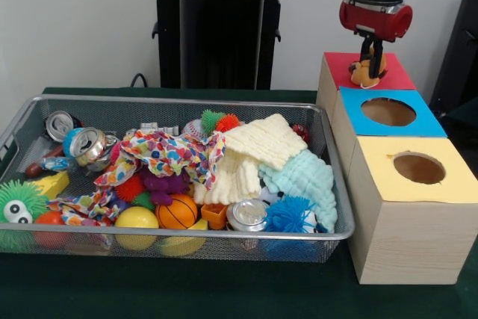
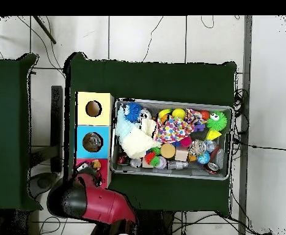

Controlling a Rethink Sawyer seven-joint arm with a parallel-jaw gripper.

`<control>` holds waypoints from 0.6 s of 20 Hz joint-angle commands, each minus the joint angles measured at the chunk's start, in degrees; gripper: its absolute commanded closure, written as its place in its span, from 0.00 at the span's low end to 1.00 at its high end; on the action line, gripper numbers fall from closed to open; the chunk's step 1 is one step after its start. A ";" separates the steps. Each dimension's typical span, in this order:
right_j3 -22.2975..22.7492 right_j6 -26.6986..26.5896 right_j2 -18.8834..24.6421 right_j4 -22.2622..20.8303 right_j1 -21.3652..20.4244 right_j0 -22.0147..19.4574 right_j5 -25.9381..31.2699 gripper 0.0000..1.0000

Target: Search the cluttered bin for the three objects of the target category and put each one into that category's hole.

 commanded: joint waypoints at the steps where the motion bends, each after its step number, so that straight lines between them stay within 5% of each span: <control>1: -0.84 14.55 4.61 1.97 18.14 0.48 -12.23 1.00; 12: 1.76 15.34 5.86 0.57 18.01 -0.61 -14.59 1.00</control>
